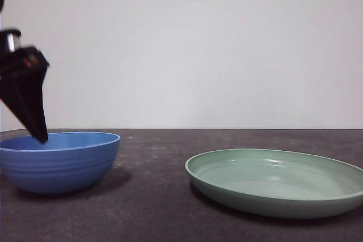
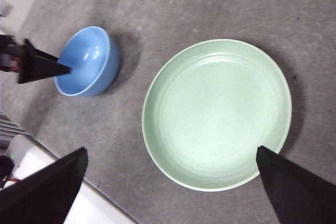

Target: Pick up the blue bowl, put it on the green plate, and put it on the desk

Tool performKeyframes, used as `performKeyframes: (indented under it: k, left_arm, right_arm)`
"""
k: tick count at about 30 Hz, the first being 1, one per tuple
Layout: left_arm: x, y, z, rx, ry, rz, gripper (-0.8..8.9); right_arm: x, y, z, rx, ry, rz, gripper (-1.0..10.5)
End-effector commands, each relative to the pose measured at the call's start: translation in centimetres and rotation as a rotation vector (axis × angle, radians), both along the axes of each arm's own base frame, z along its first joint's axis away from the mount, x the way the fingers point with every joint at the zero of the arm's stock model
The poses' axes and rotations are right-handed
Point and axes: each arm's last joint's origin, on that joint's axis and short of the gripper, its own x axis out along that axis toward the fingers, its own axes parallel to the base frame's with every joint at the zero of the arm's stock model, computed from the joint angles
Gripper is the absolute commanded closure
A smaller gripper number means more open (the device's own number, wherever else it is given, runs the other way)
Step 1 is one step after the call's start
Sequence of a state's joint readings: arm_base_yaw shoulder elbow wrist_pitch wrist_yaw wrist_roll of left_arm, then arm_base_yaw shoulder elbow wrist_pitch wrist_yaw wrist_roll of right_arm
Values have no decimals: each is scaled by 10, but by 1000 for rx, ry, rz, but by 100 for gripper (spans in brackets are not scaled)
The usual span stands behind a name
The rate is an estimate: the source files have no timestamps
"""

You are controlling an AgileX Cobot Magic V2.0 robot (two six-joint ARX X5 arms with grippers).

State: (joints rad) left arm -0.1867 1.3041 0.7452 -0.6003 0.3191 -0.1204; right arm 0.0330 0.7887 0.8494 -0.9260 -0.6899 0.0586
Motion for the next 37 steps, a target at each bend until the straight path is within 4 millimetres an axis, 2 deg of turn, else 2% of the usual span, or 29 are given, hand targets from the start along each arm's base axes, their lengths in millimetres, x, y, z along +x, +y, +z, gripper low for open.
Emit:
performKeyframes:
  k: [1,4,11,18,20,25,29,37]
  left_arm:
    - [9,-1,-4,1,12,6,226]
    - [13,-2,-10,-1,25,14,260]
    - [16,-2,-12,-7,17,26,572]
    - [17,-3,-11,-8,3,23,751]
    - [17,-3,-11,-8,2,22,796]
    - [20,-3,-5,-9,-3,23,799]
    - [27,-7,16,-11,-10,13,799]
    - [33,-37,85,-41,-24,-41,798]
  right_arm:
    - [1,1,5,12,-19,20,432]
    - [1,1,5,12,-19,21,432]
    - [1,1,5,12,-20,21,432]
    - [1,1,5,12,-20,20,432]
    - [1,1,5,12,-19,20,432]
    - [1,1,5,11,-19,19,432]
    - [1,1,5,11,-19,19,432]
    - [1,1,5,10,-18,18,432]
